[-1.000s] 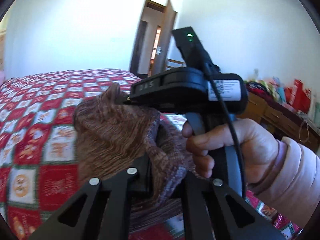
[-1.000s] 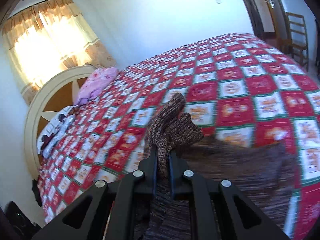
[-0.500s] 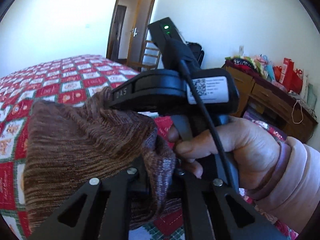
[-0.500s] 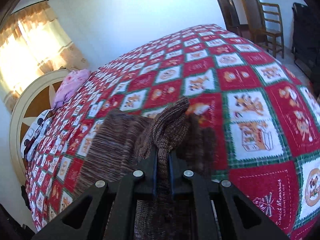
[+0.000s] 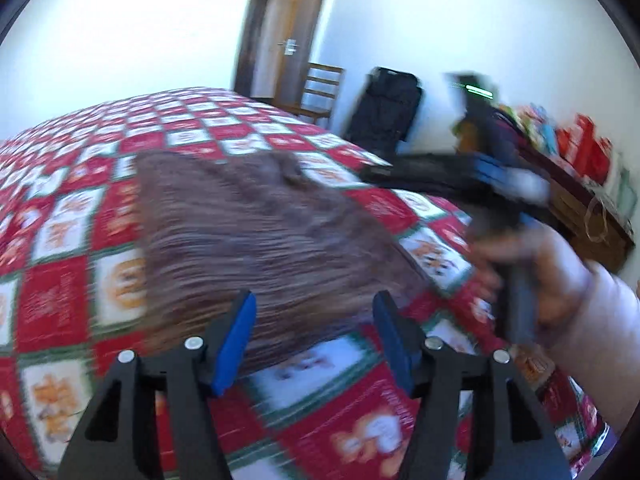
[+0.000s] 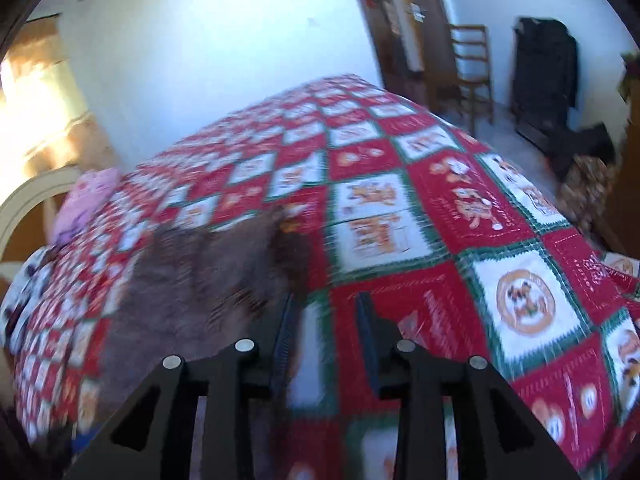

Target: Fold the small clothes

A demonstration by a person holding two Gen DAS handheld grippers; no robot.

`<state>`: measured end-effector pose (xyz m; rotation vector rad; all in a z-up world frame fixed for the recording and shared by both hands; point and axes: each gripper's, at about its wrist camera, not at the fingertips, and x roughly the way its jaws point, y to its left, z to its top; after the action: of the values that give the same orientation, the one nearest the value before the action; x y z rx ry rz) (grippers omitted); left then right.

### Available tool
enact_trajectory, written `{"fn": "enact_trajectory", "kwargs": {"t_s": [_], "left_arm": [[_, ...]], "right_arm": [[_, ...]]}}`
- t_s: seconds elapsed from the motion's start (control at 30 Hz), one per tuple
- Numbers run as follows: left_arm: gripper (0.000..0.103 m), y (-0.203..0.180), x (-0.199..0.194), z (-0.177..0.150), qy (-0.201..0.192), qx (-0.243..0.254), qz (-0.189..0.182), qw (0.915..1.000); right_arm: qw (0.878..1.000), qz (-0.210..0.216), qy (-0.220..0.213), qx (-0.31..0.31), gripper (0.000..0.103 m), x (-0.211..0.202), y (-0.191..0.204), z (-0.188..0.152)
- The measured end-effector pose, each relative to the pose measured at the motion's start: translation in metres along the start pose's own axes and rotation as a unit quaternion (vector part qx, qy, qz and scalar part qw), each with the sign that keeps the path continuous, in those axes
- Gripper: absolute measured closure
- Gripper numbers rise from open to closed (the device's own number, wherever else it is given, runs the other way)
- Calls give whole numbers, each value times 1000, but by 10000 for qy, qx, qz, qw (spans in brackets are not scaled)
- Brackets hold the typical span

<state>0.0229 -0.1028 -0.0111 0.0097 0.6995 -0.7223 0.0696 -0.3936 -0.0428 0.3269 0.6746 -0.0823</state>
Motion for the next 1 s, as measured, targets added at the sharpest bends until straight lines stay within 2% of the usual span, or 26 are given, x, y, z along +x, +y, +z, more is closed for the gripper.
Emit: {"fn": "enact_trajectory", "kwargs": {"t_s": [0.13, 0.2, 0.23, 0.3, 0.33, 0.37, 0.4, 0.43, 0.5, 0.6, 0.67, 0.77, 0.87, 0.93, 1.0], "left_arm": [[37, 29, 7, 21, -97, -374, 411, 9984], [36, 38, 22, 29, 4, -421, 572, 9975], [36, 42, 30, 30, 86, -467, 742, 9961], [36, 53, 40, 27, 191, -627, 976, 9931], [36, 59, 46, 20, 298, -717, 1073, 9912], [35, 66, 49, 10, 455, -867, 1116, 9889], [35, 77, 51, -3, 514, -1174, 941, 9873], [35, 80, 45, -9, 337, -1251, 844, 9880], [35, 75, 36, -12, 304, -1137, 888, 9891], [37, 68, 30, -6, 333, -1026, 922, 9899], [37, 68, 24, 8, 220, -1182, 669, 9905], [37, 65, 23, 37, -58, -1054, 695, 9920], [35, 69, 38, 72, -334, -972, 981, 9899], [35, 77, 64, 92, -153, -1076, 1128, 9877], [35, 88, 88, 99, -8, -1196, 1224, 9853]], "right_arm": [[9980, 336, -178, -514, 70, -31, 37, -21], [9963, 485, -1, -715, 71, -26, 57, -30], [9960, 466, 98, -755, 76, -19, 64, -37], [9957, 518, 283, -709, 79, -7, 67, -48], [9951, 582, 514, -618, 79, 4, 65, -57], [9941, 624, 710, -524, 79, 12, 62, -66], [9942, 699, 705, -417, 79, 14, 58, -73], [9946, 784, 583, -356, 79, 10, 56, -78], [9935, 844, 669, -374, 79, 5, 55, -80], [9915, 711, 822, -712, 80, -1, 64, -69], [9927, 720, 479, -842, 80, -13, 67, -50], [9944, 833, 147, -634, 80, -14, 64, -12], [9966, 614, 114, -540, 80, 15, 62, 22], [9964, 491, 246, -653, 80, 39, 66, 35], [9923, 434, 535, -1029, 80, 71, 77, 40]]}}
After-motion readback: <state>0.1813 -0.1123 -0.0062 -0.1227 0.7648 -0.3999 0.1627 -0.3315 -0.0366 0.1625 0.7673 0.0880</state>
